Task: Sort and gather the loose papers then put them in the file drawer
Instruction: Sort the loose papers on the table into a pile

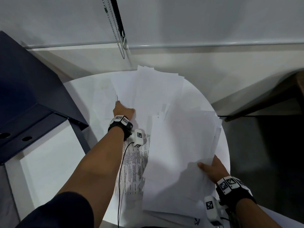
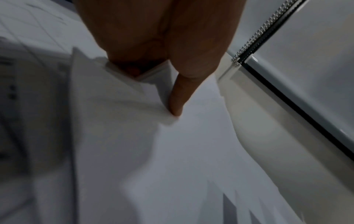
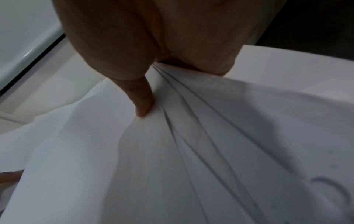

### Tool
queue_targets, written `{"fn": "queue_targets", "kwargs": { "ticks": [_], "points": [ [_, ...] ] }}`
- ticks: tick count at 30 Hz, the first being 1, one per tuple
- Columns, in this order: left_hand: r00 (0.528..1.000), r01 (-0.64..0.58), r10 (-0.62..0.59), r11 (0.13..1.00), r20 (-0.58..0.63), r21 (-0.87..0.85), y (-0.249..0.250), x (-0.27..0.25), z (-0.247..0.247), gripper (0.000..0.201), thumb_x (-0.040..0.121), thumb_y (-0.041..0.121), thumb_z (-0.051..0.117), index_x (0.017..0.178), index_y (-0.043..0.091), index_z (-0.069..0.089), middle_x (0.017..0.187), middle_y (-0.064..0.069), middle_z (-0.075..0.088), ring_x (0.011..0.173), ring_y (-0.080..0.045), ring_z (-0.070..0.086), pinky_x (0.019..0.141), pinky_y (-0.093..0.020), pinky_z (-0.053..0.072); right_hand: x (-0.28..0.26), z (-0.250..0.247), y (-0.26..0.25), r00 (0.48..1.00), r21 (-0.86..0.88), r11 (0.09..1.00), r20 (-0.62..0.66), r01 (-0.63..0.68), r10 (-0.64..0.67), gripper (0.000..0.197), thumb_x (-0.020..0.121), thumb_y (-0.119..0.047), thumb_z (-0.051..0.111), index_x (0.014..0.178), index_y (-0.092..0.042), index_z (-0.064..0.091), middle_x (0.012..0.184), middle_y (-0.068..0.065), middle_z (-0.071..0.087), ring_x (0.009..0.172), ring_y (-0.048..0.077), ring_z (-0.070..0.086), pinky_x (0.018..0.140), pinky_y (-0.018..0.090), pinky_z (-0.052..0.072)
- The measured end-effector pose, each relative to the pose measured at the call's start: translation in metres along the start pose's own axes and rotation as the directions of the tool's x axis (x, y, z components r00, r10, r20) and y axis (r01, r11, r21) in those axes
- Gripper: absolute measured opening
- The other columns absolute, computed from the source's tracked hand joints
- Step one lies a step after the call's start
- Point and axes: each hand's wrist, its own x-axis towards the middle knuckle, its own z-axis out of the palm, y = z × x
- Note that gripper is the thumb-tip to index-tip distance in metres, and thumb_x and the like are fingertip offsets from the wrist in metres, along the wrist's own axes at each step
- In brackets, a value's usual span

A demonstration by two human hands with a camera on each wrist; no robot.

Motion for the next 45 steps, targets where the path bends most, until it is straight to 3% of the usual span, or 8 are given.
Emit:
{"fn": "queue_targets", "kwargs": {
  "ticks": [6,13,16,19,23,29,38,45],
  "points": [
    [0.922,-0.361,0.349,0.932,-0.167,-0.042,0.018,-0.011,-0.032,0.025,0.088,0.016,0.067,0.112,0.007,0.066,0.108,-0.014,0.071,0.094,-0.026,0.064,0.075,-0.023,0.044,-0.003,0.0,-0.003,1.0,-0.001,1.0,-0.008,-0.019,0.019,0.044,0.078,-0.008,0.076,0.118,-0.007,0.057,0.107,0.014,0.066,0.101,0.031,0.062,0.092,0.039,0.049],
    [0.6,-0.751,0.596,0.649,-0.533,-0.12,0.057,-0.048,-0.096,0.011,0.089,0.012,0.057,0.1,0.013,0.06,0.097,0.001,0.064,0.091,-0.013,0.061,0.087,-0.03,0.052,-0.008,0.0,-0.008,0.999,0.01,0.999,-0.011,-0.032,0.032,0.043,0.076,-0.011,0.078,0.115,-0.009,0.06,0.106,0.014,0.069,0.1,0.031,0.065,0.094,0.043,0.05],
    [0.68,-0.701,0.402,0.602,-0.613,-0.383,0.073,-0.059,-0.126,0.048,0.091,0.022,0.066,0.13,0.002,0.046,0.126,-0.007,0.058,0.118,-0.015,0.056,0.101,-0.018,0.045,-0.006,0.001,-0.005,0.999,0.019,0.999,-0.01,-0.037,0.038,0.055,0.063,-0.03,0.079,0.112,-0.013,0.062,0.103,0.011,0.071,0.098,0.031,0.066,0.093,0.046,0.052],
    [0.811,-0.571,0.301,0.595,-0.502,-0.565,0.069,-0.054,-0.147,0.092,0.082,0.034,0.074,0.149,-0.003,0.022,0.153,-0.022,0.033,0.142,-0.028,0.036,0.119,-0.035,0.028,0.002,0.001,0.003,1.0,0.002,1.0,0.006,-0.008,0.008,0.067,0.052,-0.039,0.074,0.113,-0.014,0.061,0.106,0.012,0.071,0.099,0.033,0.066,0.093,0.049,0.053],
    [0.944,-0.329,0.293,0.818,-0.15,-0.473,0.032,-0.088,-0.123,0.066,0.085,0.027,0.069,0.138,0.006,0.035,0.126,-0.009,0.056,0.116,-0.026,0.056,0.101,-0.036,0.044,0.021,-0.001,0.023,0.999,0.024,1.0,0.039,0.004,-0.005,0.079,0.052,-0.043,0.076,0.123,-0.015,0.056,0.113,0.011,0.069,0.104,0.032,0.065,0.094,0.05,0.052],
    [0.956,-0.121,0.104,0.992,0.274,0.046,-0.071,-0.145,-0.03,0.05,0.093,0.009,0.051,0.14,0.012,0.032,0.132,-0.018,0.056,0.116,-0.034,0.056,0.101,-0.038,0.044,-0.016,-0.008,-0.01,0.999,0.08,0.997,0.03,-0.019,0.017,0.05,0.081,-0.011,0.072,0.116,-0.017,0.036,0.098,0.003,0.058,0.091,0.026,0.059,0.082,0.04,0.051],
    [0.953,-0.169,0.145,0.983,0.265,0.069,-0.097,-0.187,0.011,0.068,0.092,-0.006,0.04,0.154,0.012,0.019,0.14,-0.02,0.05,0.125,-0.038,0.052,0.108,-0.045,0.041,-0.015,0.001,-0.012,0.999,0.243,0.969,0.036,-0.045,0.037,0.095,0.064,-0.063,0.071,0.136,-0.01,0.037,0.127,0.005,0.054,0.118,0.026,0.053,0.108,0.046,0.04],
    [0.903,-0.358,0.25,0.888,0.35,0.288,-0.094,-0.18,0.029,0.039,0.095,0.033,0.045,0.13,0.016,0.052,0.124,-0.013,0.053,0.113,-0.031,0.053,0.096,-0.045,0.047,-0.007,0.007,-0.006,0.997,-0.075,0.996,-0.067,-0.045,0.04,0.071,0.074,-0.018,0.082,0.127,-0.006,0.036,0.115,0.016,0.057,0.109,0.037,0.058,0.096,0.044,0.047]
  ]
}}
